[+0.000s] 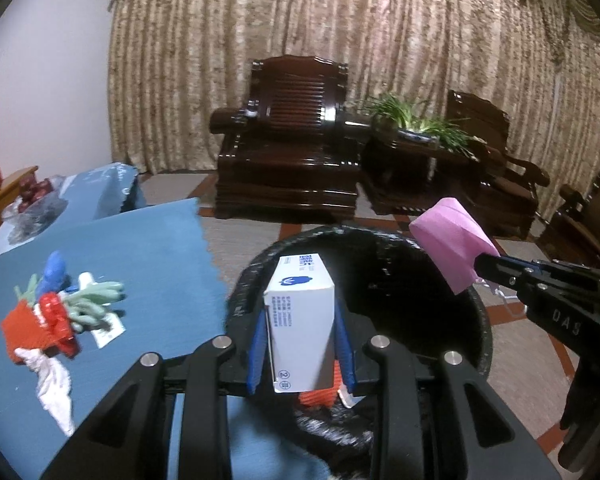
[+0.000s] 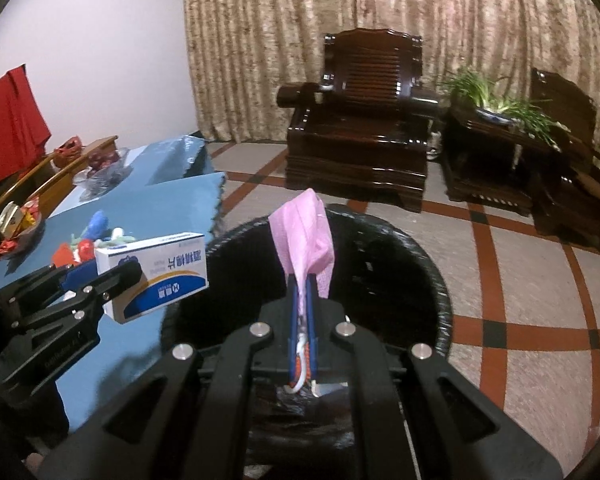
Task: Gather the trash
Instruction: 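Carry box and mask over the bin and release both, then return both grippers to the table items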
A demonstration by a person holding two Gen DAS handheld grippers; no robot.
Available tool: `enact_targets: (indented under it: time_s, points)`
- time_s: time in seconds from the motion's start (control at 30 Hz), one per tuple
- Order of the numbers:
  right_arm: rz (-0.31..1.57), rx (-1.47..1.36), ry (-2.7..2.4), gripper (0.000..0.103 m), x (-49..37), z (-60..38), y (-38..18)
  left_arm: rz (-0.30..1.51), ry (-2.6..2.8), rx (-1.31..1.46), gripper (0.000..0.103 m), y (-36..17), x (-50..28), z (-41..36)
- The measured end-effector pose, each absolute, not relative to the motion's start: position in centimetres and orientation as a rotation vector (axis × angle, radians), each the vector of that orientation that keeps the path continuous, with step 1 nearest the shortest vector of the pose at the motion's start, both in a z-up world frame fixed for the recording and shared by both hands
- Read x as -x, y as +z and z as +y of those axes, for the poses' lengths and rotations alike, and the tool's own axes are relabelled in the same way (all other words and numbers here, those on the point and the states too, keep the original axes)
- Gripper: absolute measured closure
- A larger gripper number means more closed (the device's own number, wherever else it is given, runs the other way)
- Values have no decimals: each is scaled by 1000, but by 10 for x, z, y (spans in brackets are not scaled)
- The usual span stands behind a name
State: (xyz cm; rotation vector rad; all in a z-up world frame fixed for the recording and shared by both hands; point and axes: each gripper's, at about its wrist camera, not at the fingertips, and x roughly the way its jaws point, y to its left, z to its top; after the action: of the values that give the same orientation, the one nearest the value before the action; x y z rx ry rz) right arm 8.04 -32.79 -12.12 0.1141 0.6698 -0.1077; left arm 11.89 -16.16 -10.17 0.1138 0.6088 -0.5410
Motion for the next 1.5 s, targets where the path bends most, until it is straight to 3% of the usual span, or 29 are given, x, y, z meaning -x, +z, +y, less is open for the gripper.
enact_targets:
  time_s: [0.57, 0.6, 0.67, 0.73, 0.77, 0.83, 0.93, 1.1, 1.5]
  points:
    - [763, -173, -206, 95, -83, -373, -175, 681, -640, -138, 72, -134, -138, -220]
    - [766, -173, -211, 92, -84, -374, -176, 683, -644, -137, 71, -135, -139, -221]
    - [769, -171, -226, 71, -85, -375, -179, 691, -653, -127, 70, -137, -142, -219]
    - [763, -166, -243, 62, -84, -375, -180, 695, -654, -114, 55, -138, -144, -215]
    - [761, -164, -249, 59, -84, -376, -180, 694, -653, -108, 55, -137, -145, -213]
    - [748, -156, -275, 32, -83, -375, -179, 694, -648, -106, 50, -137, -146, -210]
    - [709, -153, -300, 10, -78, -374, -173, 680, -631, -90, 40, -132, -146, -199]
    - [670, -169, -241, 7, -77, -362, -161, 620, -556, -77, 19, -117, -141, -163]
    - [650, -130, -15, 5, -110, -270, -142, 607, -271, -30, 12, -105, -131, -39]
